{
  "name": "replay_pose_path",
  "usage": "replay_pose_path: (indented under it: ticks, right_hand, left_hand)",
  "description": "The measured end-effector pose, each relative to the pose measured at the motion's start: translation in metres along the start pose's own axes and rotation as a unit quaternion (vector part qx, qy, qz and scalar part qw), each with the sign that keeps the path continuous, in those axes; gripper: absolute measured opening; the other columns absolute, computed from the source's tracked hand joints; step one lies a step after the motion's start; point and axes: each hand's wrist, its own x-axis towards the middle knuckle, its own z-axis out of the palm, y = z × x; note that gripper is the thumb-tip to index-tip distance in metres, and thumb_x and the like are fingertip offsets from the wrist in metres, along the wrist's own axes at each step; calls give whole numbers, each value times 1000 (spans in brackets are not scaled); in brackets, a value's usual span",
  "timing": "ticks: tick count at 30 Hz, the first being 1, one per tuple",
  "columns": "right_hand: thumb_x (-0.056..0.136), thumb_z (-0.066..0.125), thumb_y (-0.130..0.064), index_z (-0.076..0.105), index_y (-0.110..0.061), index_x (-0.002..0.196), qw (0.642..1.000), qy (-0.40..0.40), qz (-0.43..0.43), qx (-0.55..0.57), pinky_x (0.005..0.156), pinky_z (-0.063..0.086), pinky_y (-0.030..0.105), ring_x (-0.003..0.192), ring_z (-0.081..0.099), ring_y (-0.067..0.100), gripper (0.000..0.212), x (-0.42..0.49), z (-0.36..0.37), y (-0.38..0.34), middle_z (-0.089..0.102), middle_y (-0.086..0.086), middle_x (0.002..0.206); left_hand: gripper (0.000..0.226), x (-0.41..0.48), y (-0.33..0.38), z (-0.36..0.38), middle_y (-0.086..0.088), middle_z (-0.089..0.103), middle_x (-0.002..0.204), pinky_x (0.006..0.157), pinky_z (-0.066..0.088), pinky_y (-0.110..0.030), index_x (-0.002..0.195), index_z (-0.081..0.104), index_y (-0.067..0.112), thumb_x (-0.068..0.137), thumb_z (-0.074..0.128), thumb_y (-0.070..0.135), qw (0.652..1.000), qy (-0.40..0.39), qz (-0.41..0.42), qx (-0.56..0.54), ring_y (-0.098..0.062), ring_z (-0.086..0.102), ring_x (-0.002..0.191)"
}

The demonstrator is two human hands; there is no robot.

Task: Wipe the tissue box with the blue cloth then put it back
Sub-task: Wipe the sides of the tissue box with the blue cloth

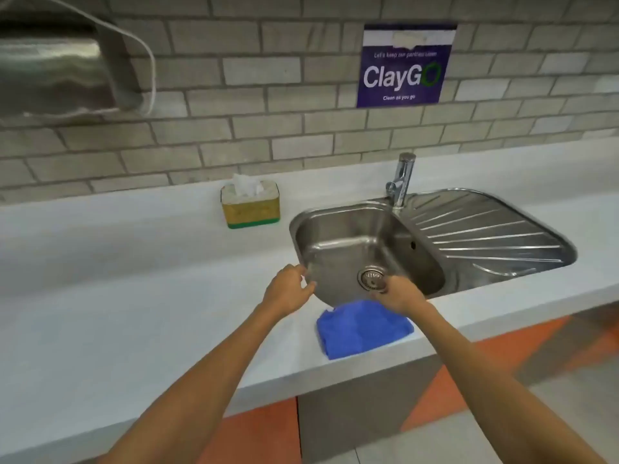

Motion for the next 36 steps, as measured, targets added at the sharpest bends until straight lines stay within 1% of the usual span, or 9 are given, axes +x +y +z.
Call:
replay_pose_path:
  ticks: [8,11,15,19,22,24,26,29,36]
  right_hand:
    - [87,58,-40,54,-1,115,995,-14,96,-11,93,44,38,117,52,34,48,-1,32,35,53,19,126]
    - [82,65,-36,57,-5,86,990,-2,128,63,73,43,34,94,58,31,33,5,35,43,59,15,99]
    - [77,69,-27,35,-13,51,985,0,127,119,46,29,26,56,44,20,45,9,34,47,42,3,57]
    - [77,68,-19,39,-14,52,970,-15,105,218,63,45,35,72,51,23,38,14,30,43,50,9,69]
    - [76,71,-16,47,-17,62,945,-13,88,314,72,44,33,84,56,24,27,17,28,29,58,7,81]
    - [75,73,-14,52,-15,77,934,-6,58,351,78,49,34,90,60,26,21,19,26,9,63,10,93]
    - [74,74,-11,53,-14,87,928,2,17,372,87,52,41,96,63,29,25,22,24,-16,67,13,102]
    - [73,74,-9,56,-15,99,925,0,-49,377,90,52,43,96,64,27,32,26,24,-55,67,11,106]
    - [76,72,-19,56,-17,122,942,-69,-202,259,85,50,30,93,65,20,49,47,36,-146,72,7,95]
  left_hand:
    - [48,-14,-6,75,-14,55,124,92,46,-34,121,55,8,87,56,42,993,-90,-66,44,-27,56,111]
    - [50,-16,-6,90,-14,54,124,92,46,-35,120,54,8,86,56,44,992,-75,-86,46,-28,56,111]
    - [47,-17,-6,97,-17,58,120,92,47,-37,116,56,4,85,60,39,990,-58,-127,29,-31,57,110]
    - [21,-20,3,98,-13,62,97,81,48,-35,91,56,8,86,59,28,979,-41,-163,-118,-25,58,87]
    - [24,-18,11,91,-9,60,105,85,48,-36,106,56,10,90,53,28,921,-20,-248,-301,-27,59,98]
    - [31,-15,15,85,-9,58,110,82,48,-36,118,53,9,91,51,23,843,-7,-306,-443,-30,59,101]
    - [24,-13,14,74,-10,59,106,69,52,-34,113,54,10,91,50,15,755,16,-325,-570,-28,60,86]
    - [16,-11,7,53,-8,68,91,52,55,-28,96,59,13,94,44,18,676,35,-295,-674,-24,65,73]
    - [51,25,-35,3,-12,73,79,60,61,-32,78,68,10,90,44,52,625,15,-203,-754,-24,72,72]
